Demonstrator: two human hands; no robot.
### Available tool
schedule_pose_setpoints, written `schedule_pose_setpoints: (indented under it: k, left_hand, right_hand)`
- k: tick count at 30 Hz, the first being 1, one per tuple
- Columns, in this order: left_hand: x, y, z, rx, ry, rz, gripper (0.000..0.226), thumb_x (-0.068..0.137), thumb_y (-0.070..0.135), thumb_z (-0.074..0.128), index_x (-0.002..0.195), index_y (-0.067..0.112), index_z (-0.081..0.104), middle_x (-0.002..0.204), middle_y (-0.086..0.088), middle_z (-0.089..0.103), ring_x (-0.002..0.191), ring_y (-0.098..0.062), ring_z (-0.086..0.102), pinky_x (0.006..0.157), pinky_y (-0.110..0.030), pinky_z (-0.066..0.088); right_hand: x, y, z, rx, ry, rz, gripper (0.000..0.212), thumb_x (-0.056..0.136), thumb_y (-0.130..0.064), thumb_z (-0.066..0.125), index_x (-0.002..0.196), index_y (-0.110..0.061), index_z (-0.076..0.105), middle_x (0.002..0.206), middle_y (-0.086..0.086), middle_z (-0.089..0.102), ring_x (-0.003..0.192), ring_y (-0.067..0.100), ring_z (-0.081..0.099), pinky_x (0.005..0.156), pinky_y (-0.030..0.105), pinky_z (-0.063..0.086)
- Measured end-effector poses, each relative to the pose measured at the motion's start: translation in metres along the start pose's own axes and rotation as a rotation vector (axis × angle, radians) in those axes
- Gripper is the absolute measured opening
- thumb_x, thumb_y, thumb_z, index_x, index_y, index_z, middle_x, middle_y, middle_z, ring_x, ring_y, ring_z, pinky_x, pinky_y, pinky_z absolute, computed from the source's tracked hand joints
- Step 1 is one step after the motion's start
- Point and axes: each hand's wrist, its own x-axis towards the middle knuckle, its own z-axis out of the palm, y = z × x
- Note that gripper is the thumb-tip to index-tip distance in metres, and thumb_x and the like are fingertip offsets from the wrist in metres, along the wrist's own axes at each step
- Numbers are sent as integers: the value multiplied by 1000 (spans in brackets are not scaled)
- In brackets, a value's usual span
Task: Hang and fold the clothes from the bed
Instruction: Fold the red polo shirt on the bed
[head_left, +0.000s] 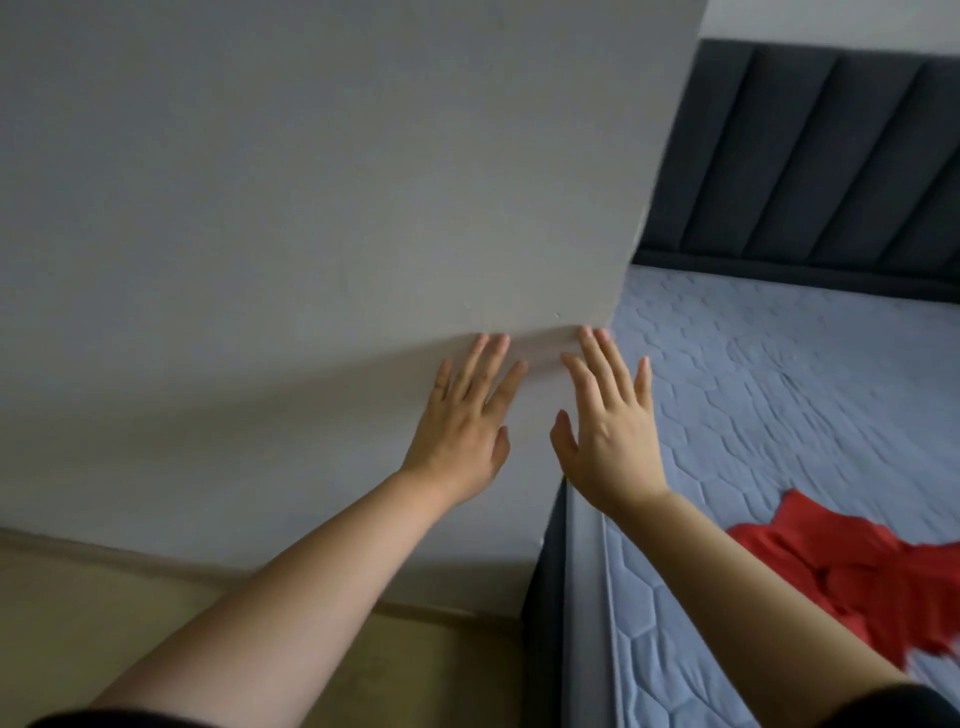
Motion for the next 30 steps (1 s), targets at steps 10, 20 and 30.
schedule_pose_setpoints:
  k: [10,20,30]
  left_hand:
    - [-46,193,82,-183,-328,-206,78,91,21,50,153,19,2,159,-5,-13,147,-21,-7,117,-43,4]
    - [-121,274,178,-403,-856,-313,74,95,31,49,153,20,5,158,-7,15,143,-27,21,115,-39,23]
    - [-126,274,205,-695,-745,-636,40,94,23,50,133,15,53,138,-6,53,126,-23,49,104,-29,38]
  right_hand:
    - [-157,120,-11,139,-403,375,61,87,-19,54,143,-9,32,154,11,26,143,25,20,117,46,14]
    - [-305,220,31,25,-789,756,81,85,-26,62,150,-14,14,160,9,4,145,29,11,114,53,15]
    - [-302,255,51,213,-632,1005,37,86,-6,51,121,-9,63,104,14,67,96,27,62,84,31,44]
